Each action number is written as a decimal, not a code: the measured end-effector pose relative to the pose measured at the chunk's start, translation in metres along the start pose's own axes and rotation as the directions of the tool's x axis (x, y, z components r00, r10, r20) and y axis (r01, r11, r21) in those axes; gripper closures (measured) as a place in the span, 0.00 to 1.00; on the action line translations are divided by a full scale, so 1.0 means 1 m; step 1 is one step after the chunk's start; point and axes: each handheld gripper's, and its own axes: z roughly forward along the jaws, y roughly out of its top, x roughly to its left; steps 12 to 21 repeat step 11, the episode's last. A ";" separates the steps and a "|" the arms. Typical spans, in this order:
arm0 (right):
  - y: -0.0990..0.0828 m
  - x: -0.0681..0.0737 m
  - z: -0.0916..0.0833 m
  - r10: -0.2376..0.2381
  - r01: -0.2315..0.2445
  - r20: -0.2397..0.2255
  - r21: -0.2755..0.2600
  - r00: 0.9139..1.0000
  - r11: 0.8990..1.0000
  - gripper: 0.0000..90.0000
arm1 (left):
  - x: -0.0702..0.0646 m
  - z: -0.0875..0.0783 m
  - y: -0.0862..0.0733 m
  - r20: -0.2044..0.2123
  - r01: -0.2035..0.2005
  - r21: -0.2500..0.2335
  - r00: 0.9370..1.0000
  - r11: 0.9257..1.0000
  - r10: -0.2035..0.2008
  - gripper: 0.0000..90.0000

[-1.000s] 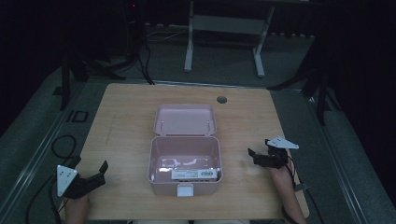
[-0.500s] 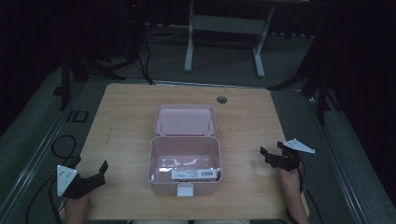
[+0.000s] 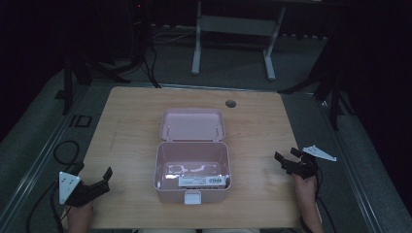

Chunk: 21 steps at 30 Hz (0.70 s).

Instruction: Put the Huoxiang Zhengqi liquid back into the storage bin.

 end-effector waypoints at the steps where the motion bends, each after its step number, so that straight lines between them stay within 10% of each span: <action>1: 0.000 0.000 0.000 0.002 -0.002 0.001 -0.001 1.000 1.000 0.15 | 0.000 0.000 0.000 0.000 0.000 0.000 1.000 1.000 0.000 0.00; 21: -0.002 0.000 0.005 -0.017 0.016 0.016 0.044 1.000 0.999 0.15 | 0.000 0.000 0.000 0.001 0.003 -0.002 1.000 1.000 -0.003 0.00</action>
